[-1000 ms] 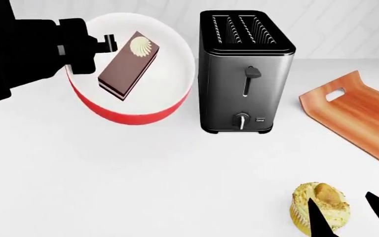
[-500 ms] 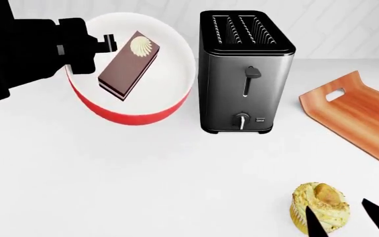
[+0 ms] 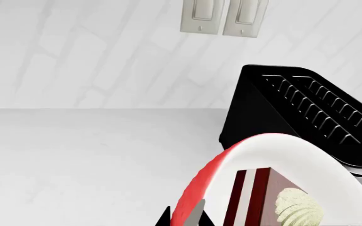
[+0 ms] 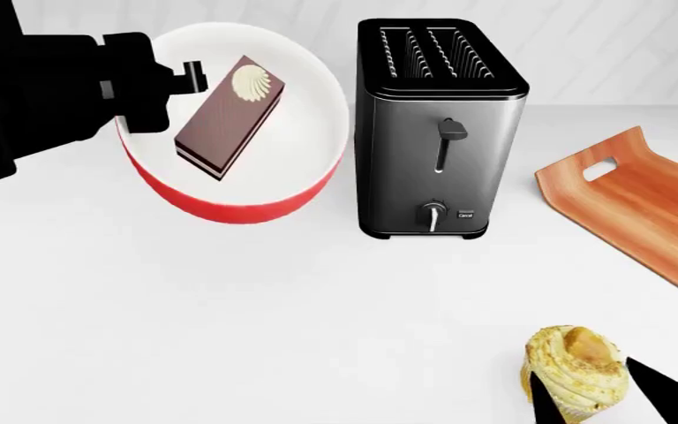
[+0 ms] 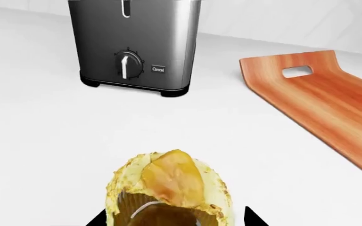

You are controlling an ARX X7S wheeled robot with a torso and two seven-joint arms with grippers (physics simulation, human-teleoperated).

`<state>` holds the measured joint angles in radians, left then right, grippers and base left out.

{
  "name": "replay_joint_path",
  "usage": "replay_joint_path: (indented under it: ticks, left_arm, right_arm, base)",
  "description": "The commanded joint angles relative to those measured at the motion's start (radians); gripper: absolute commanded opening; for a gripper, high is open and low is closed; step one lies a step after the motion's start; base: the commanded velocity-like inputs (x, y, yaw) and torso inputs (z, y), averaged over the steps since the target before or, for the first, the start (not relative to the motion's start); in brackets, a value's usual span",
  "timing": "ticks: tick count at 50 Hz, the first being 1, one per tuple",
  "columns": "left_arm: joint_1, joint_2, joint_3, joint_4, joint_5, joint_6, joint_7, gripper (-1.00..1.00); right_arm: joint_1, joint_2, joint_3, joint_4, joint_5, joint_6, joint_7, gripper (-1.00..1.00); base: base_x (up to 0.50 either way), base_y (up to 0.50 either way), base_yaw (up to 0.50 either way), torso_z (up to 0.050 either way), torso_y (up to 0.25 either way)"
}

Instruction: Pick up the bowl with cake and place it on the tray. Pick up the cupcake and place it on the tray.

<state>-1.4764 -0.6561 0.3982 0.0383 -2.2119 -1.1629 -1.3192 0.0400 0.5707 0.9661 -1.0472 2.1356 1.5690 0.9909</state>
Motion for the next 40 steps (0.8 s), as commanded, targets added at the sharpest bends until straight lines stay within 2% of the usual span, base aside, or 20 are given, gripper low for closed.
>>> replay_joint_path:
  ticks: [1, 8, 9, 20, 26, 32, 40]
  left_arm:
    - [-0.018, -0.006, -0.014, -0.002, 0.013, 0.020, 0.009, -1.00]
    - [-0.019, -0.006, -0.009, -0.001, 0.016, 0.025, 0.014, -1.00]
    - [-0.019, -0.007, -0.009, -0.001, 0.016, 0.025, 0.015, -1.00]
    - [-0.020, -0.014, -0.003, 0.005, 0.011, 0.032, 0.018, -1.00]
    - [-0.014, -0.025, -0.009, 0.018, 0.002, 0.042, 0.018, -1.00]
    - [0.001, -0.042, -0.015, 0.038, -0.006, 0.048, 0.019, -1.00]
    - [0.008, -0.058, -0.018, 0.040, -0.004, 0.050, 0.026, -1.00]
  right_arm:
    - [-0.022, -0.007, -0.053, 0.000, -0.146, 0.001, -0.027, 1.00]
    - [-0.026, -0.007, -0.069, 0.000, -0.177, 0.001, -0.029, 1.00]
    - [-0.025, -0.006, -0.071, 0.000, -0.179, 0.001, -0.026, -1.00]
    - [0.013, 0.003, -0.033, 0.000, -0.088, 0.002, 0.033, -1.00]
    - [0.037, 0.010, 0.040, 0.000, 0.042, 0.001, 0.102, -1.00]
    - [0.067, 0.028, 0.150, 0.002, 0.239, -0.003, 0.209, -1.00]
    - [0.156, 0.107, 0.102, 0.002, 0.463, -0.101, 0.439, -1.00]
  base:
    - [0.00, 0.00, 0.00, 0.000, 0.000]
    - [0.00, 0.00, 0.00, 0.000, 0.001]
    - [0.00, 0.00, 0.00, 0.000, 0.000]
    - [0.00, 0.00, 0.00, 0.000, 0.001]
    - [0.00, 0.00, 0.00, 0.000, 0.002]
    - [0.00, 0.00, 0.00, 0.002, 0.002]
    - [0.00, 0.00, 0.00, 0.000, 0.001]
